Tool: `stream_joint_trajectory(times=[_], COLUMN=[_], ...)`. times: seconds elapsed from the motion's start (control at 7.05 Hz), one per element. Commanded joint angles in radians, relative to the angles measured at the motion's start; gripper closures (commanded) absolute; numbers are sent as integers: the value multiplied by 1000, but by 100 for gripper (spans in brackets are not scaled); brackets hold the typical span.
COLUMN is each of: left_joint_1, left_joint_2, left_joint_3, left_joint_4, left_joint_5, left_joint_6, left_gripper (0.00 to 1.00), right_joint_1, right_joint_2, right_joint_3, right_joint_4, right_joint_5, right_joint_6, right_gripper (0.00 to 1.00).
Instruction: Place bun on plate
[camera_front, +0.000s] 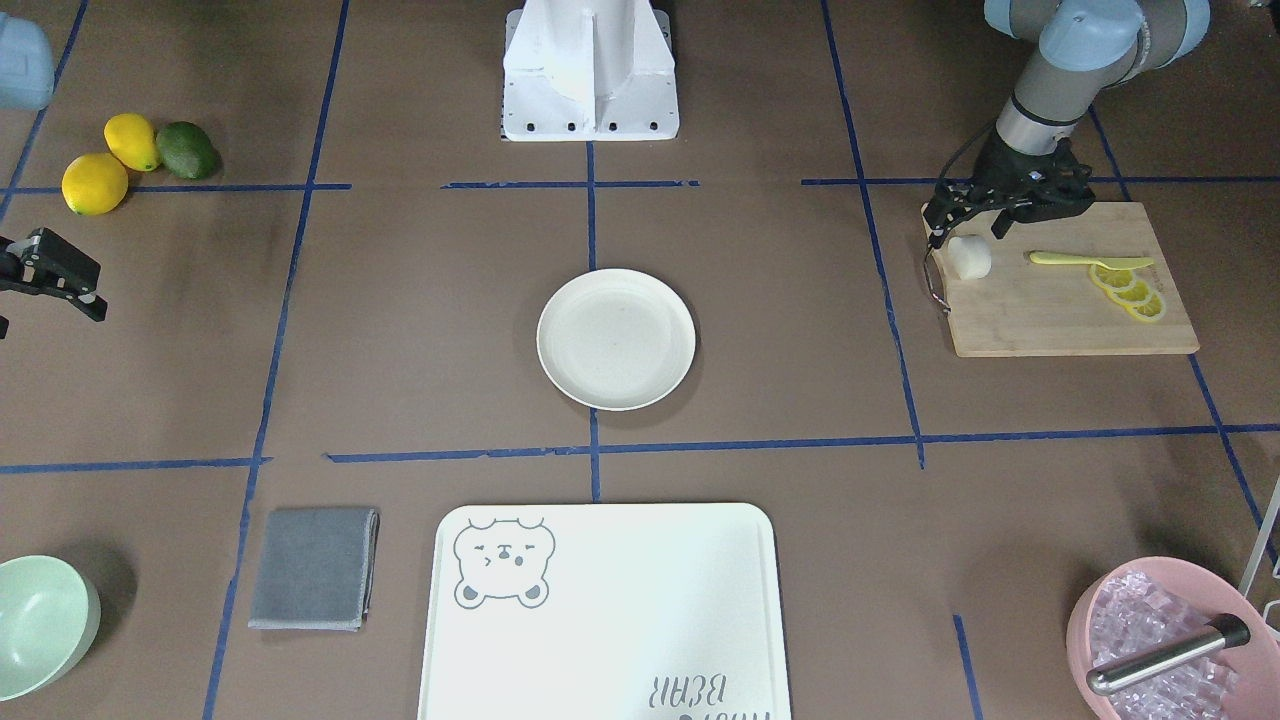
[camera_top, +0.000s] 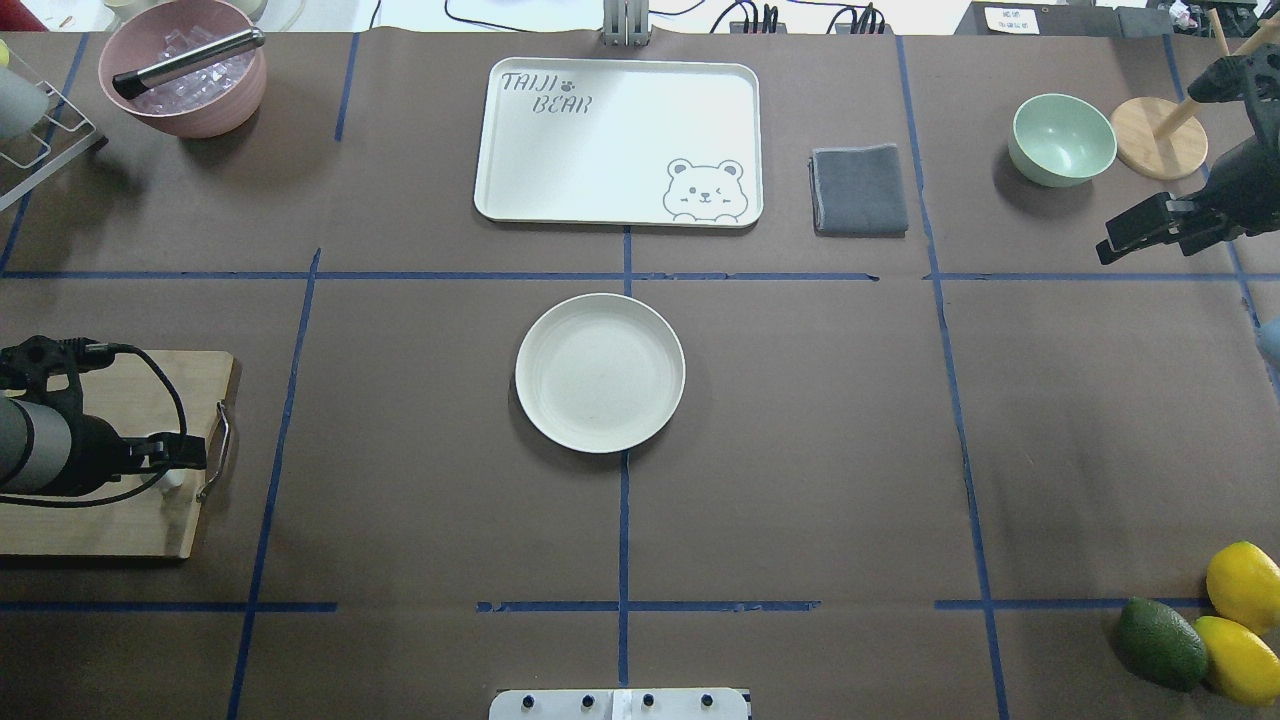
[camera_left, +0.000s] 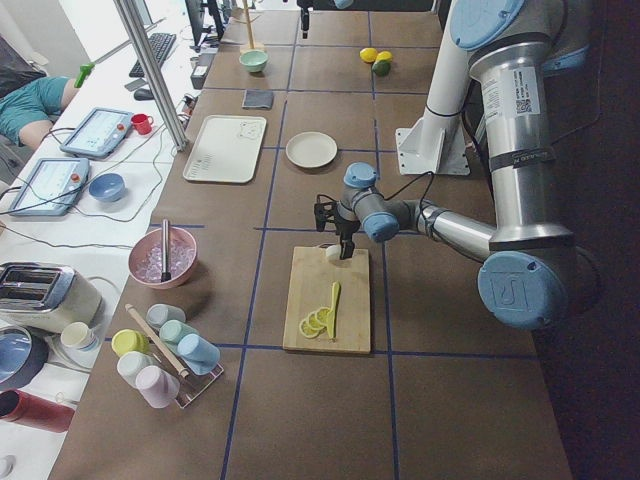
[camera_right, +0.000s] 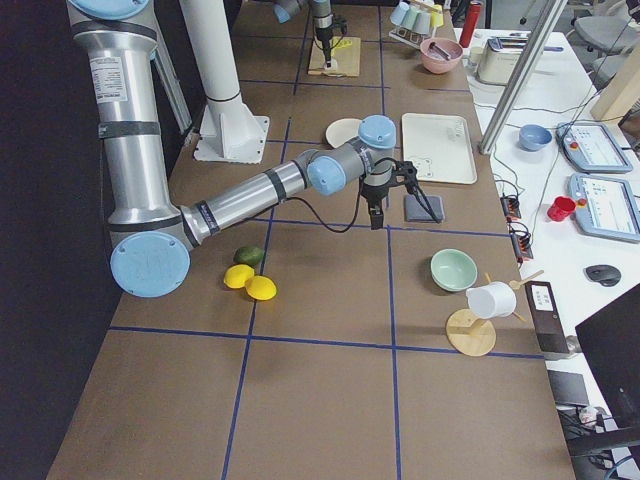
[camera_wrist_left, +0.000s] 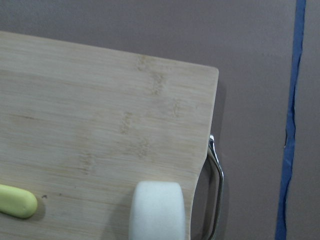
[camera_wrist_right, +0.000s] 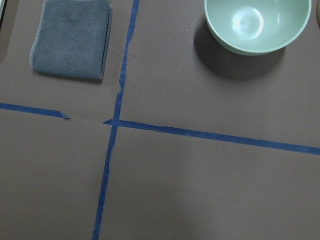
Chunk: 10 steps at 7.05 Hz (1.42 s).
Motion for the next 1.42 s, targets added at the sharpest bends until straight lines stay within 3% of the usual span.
stream_joint_trajectory(times=[0.0, 0.43, 0.99, 1.28], left_joint_1=[3, 1, -8, -19], left_joint_2=[0, 0, 11, 12], left_joint_3=[13, 20, 6, -23], left_joint_4=[0, 0, 0, 6], left_joint_5=[-1, -2, -7, -13], left_joint_6=[8, 10, 10, 10], left_gripper=[5, 21, 70, 74], right_joint_1=[60, 137, 192, 218], right_joint_2=[-48, -110, -134, -140], right_joint_3=[-1, -21, -49, -53], right_joint_4=[-1, -8, -9, -8], right_joint_5=[50, 52, 52, 52], right_joint_6=[-67, -235, -341, -347], right_gripper=[0, 0, 0, 0])
